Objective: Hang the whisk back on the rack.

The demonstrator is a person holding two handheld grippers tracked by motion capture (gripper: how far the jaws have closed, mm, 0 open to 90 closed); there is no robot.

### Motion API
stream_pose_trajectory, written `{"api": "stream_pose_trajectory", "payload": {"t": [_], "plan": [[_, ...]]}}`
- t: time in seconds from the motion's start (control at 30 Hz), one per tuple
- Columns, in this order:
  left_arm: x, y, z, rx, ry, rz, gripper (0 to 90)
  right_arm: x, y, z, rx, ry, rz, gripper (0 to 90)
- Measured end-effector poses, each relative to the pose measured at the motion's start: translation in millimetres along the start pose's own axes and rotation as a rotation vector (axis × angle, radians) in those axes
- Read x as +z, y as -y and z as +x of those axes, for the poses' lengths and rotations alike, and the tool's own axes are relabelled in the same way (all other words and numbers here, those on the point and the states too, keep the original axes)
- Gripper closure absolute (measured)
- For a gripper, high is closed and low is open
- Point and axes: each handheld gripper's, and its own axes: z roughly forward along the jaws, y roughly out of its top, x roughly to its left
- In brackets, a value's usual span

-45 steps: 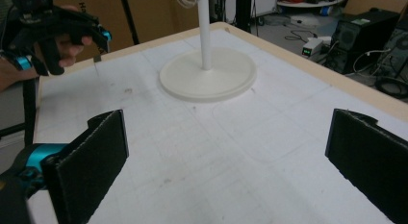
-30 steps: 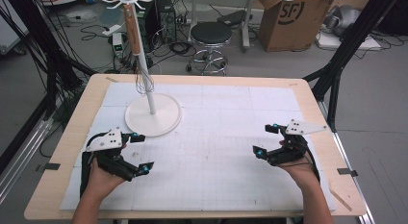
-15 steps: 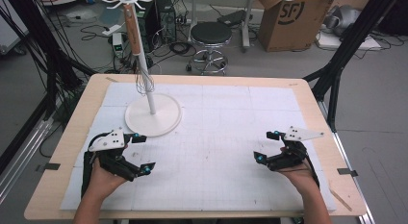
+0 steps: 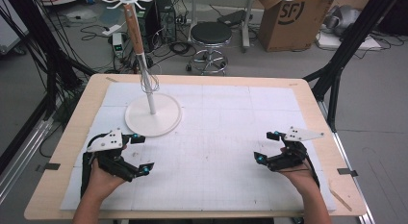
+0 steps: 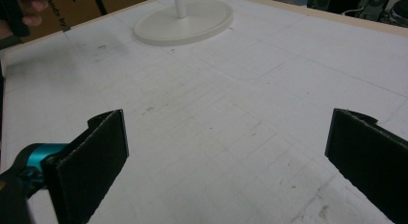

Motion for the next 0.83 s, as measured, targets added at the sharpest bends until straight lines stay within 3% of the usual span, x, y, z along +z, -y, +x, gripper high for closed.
{"api": "stream_pose_trajectory", "payload": {"t": [0.83], "plan": [[-0.2, 0.4, 1.2, -0.005, -0.009, -0.003, 3.1, 0.6, 1.5, 1.3, -0.007, -0.005, 0.015, 0.6]]}}
